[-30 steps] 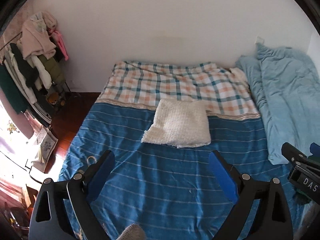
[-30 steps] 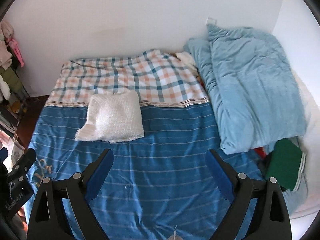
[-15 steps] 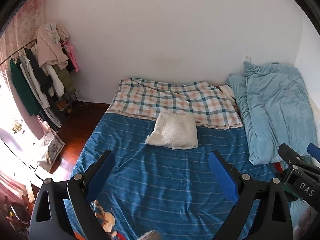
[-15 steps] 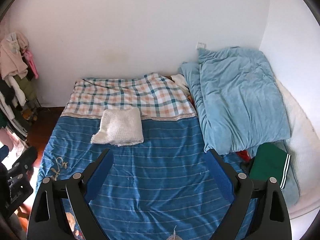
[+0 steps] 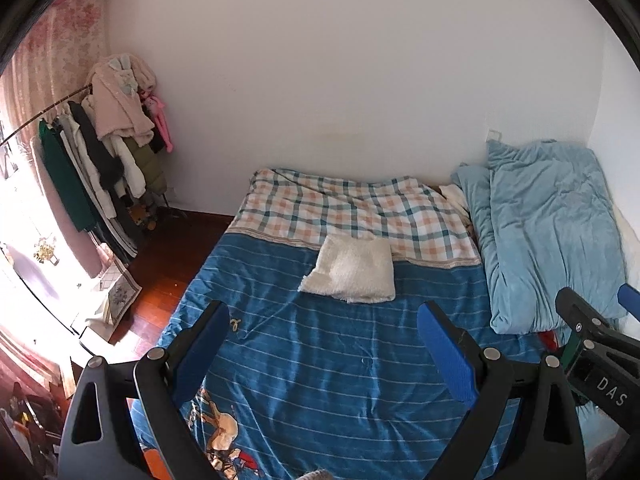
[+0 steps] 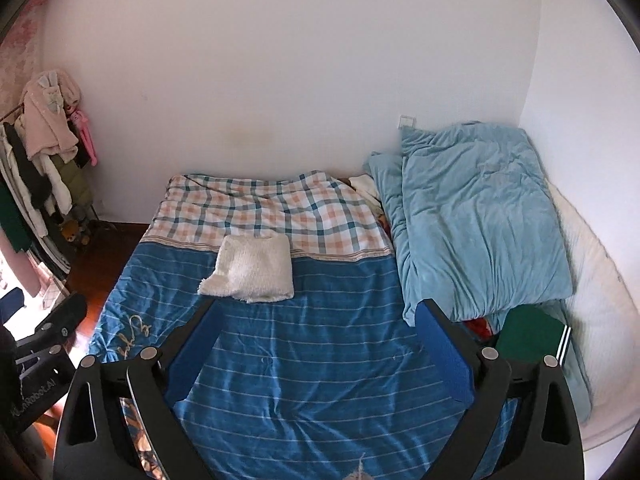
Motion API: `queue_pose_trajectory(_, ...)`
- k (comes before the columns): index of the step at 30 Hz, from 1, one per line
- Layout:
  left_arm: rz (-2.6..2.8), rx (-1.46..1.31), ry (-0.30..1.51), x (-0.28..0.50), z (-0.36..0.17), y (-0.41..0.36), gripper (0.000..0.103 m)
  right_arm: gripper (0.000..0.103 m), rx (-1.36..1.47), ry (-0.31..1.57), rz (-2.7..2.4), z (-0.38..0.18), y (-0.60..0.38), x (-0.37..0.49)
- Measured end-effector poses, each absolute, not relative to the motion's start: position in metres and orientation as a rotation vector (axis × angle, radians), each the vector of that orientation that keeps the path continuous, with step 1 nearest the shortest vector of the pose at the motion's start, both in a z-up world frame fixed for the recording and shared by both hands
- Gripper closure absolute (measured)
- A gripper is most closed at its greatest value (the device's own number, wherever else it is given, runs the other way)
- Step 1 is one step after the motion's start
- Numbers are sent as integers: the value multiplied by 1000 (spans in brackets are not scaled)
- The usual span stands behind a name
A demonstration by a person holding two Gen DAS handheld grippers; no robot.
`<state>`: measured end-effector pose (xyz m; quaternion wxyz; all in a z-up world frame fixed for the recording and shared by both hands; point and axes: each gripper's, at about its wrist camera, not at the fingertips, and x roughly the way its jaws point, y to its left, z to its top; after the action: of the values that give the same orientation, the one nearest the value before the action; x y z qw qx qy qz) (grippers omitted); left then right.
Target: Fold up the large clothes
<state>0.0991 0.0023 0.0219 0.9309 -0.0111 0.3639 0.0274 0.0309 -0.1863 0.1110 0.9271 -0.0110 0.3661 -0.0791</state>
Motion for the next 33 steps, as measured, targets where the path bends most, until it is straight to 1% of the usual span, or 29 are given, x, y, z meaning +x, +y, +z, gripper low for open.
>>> queue_pose_trajectory(4,64,-39,740,96,22,5,7,4,-25,738,-156,115,-184,24)
queue_pose_trajectory(8,74,-37,728,93,23,5,4,4,-25,728,-151,116,-185,21)
queue_pose_trajectory(33,70,-29,710,85,33,5,3,3,-25,717,-128,119,-188,22)
